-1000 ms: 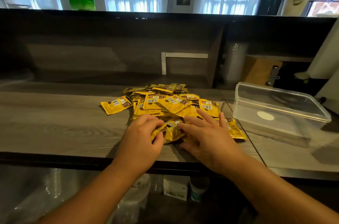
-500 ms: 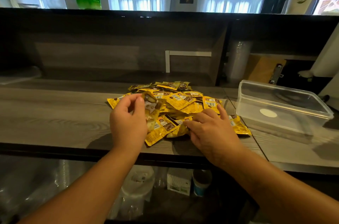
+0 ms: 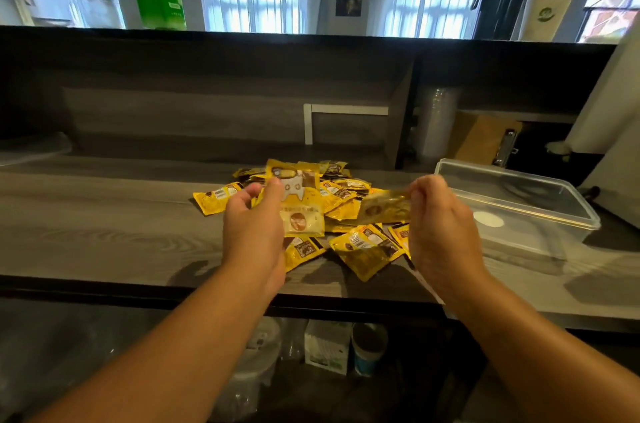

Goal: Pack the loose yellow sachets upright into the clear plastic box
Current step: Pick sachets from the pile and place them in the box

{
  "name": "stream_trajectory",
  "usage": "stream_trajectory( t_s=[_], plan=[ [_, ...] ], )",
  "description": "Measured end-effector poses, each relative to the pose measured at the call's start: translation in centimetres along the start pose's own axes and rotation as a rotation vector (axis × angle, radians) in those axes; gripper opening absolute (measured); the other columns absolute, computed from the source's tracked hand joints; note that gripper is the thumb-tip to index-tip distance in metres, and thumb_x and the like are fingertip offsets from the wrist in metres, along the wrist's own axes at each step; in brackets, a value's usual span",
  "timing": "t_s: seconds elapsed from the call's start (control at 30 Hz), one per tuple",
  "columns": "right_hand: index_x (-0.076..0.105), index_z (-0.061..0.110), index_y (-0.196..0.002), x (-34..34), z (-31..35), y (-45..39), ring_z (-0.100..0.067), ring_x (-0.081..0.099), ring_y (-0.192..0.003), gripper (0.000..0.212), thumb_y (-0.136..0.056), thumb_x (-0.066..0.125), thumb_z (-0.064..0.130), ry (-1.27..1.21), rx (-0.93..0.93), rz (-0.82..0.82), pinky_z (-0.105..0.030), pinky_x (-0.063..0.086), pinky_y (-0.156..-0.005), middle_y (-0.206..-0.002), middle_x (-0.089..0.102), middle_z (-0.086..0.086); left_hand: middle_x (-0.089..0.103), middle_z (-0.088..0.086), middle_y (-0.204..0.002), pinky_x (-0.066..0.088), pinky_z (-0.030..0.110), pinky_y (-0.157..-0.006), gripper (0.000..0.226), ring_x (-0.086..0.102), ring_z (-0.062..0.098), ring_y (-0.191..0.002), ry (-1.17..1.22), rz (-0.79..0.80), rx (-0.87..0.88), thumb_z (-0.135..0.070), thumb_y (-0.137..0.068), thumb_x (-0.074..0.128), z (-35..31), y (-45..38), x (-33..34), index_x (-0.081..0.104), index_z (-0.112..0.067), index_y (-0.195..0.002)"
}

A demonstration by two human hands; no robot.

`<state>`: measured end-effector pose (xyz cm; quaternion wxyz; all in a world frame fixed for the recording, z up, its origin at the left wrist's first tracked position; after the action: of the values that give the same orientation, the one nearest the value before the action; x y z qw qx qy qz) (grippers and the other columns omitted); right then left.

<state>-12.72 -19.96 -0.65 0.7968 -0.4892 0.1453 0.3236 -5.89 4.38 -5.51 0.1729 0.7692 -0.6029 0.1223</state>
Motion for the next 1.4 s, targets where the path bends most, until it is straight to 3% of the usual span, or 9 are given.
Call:
stream_trajectory(
  t_s=[0.17,0.3,0.4,0.53,0.7,0.83,1.0,1.23,1.4],
  plan=[
    [0.053,0.024,-0.095,-2.5,-2.7,-0.4,-0.017,0.062,-0.079,0.015,-0.103,0.04,0.028,-0.315,0.259,-0.124,-0.045,0.056,-0.064,-0.081,0.06,0.006,0.075,-0.001,-0.086,0.056,0.033,-0.061,0.009,0.073,0.018,-0.08,-0.026,0.147,-0.083,-0.015,-0.099,0.057,1.6,2.2,3.5,0.065,-0.018,-0.1],
    [0.061,0.024,-0.103,-3.6,-3.9,0.0,-0.016,0.068,-0.086,0.017,-0.101,0.045,0.031,-0.56,0.381,-0.135,-0.041,0.061,-0.065,-0.092,0.065,0.003,0.068,-0.004,-0.108,0.056,0.032,-0.066,0.04,0.069,0.016,-0.09,-0.165,0.178,-0.049,-0.023,-0.103,0.047,2.4,3.3,5.9,0.046,-0.026,-0.143],
    [0.066,0.023,-0.102,-4.1,-4.6,0.3,-0.013,0.07,-0.085,0.014,-0.094,0.056,0.03,-0.735,0.478,-0.081,-0.035,0.061,-0.065,-0.092,0.07,0.002,0.058,-0.002,-0.125,0.04,0.024,-0.057,0.053,0.051,0.006,-0.088,-0.262,0.314,-0.011,-0.034,-0.102,0.051,2.7,4.9,8.8,0.035,-0.024,-0.151],
    [0.06,0.028,-0.08,-5.2,-5.8,0.5,-0.017,0.071,-0.08,0.011,-0.087,0.067,0.033,-0.683,0.514,-0.087,-0.047,0.061,-0.062,-0.083,0.07,0.0,0.06,-0.012,-0.102,0.05,0.026,-0.057,0.055,0.064,0.01,-0.091,-0.307,0.458,-0.003,-0.037,-0.098,0.059,2.8,7.2,12.8,0.04,-0.023,-0.147],
    [0.057,0.027,-0.087,-8.2,-7.3,0.2,-0.019,0.07,-0.084,0.01,-0.09,0.066,0.024,-0.684,0.495,-0.187,-0.045,0.061,-0.062,-0.091,0.066,0.0,0.072,-0.005,-0.094,0.062,0.038,-0.073,0.012,0.073,0.015,-0.087,-0.438,0.581,0.101,-0.035,-0.095,0.062,2.6,8.6,16.2,0.064,-0.03,-0.105],
    [0.063,0.036,-0.108,-9.8,-7.1,-0.8,-0.006,0.067,-0.088,0.027,-0.089,0.067,0.017,-0.705,0.438,-0.159,-0.03,0.061,-0.07,-0.094,0.065,0.015,0.071,-0.008,-0.102,0.062,0.037,-0.076,0.03,0.069,0.012,-0.095,-0.568,0.797,0.183,-0.02,-0.086,0.075,3.5,10.7,19.3,0.062,-0.036,-0.107],
    [0.066,0.033,-0.084,-11.1,-6.7,-2.7,-0.007,0.067,-0.081,0.013,-0.078,0.078,0.03,-0.406,0.311,0.102,-0.029,0.06,-0.066,-0.08,0.068,0.012,0.072,-0.009,-0.096,0.059,0.022,-0.069,0.038,0.069,0.009,-0.091,-0.738,0.904,0.305,-0.006,-0.085,0.07,2.7,11.1,22.0,0.068,-0.032,-0.112],
    [0.059,0.017,-0.084,-13.4,-10.4,-5.1,-0.025,0.069,-0.081,0.012,-0.087,0.071,0.017,-0.44,0.409,0.082,-0.043,0.061,-0.065,-0.086,0.068,-0.009,0.064,0.014,-0.12,0.058,0.035,-0.075,0.053,0.067,0.029,-0.104,-0.468,1.065,-0.022,0.01,-0.082,0.067,3.1,10.6,24.8,0.055,-0.023,-0.122],
    [0.051,0.013,-0.075,-13.4,-13.0,-5.8,-0.029,0.07,-0.082,0.022,-0.092,0.063,0.019,-0.58,0.507,0.017,-0.044,0.061,-0.064,-0.082,0.067,-0.01,0.069,0.01,-0.108,0.057,0.048,-0.083,0.019,0.068,0.03,-0.1,-0.191,0.907,-0.279,-0.011,-0.095,0.06,3.9,10.2,25.8,0.063,-0.022,-0.11]
  ],
)
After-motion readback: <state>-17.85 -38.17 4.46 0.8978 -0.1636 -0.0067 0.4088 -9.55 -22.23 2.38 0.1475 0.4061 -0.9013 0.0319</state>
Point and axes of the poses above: each hand's wrist, its own y-axis away from the middle knuckle, its own x-axis out of the palm, z = x × y, the point moved 9 cm from there along -y, towards the middle knuckle
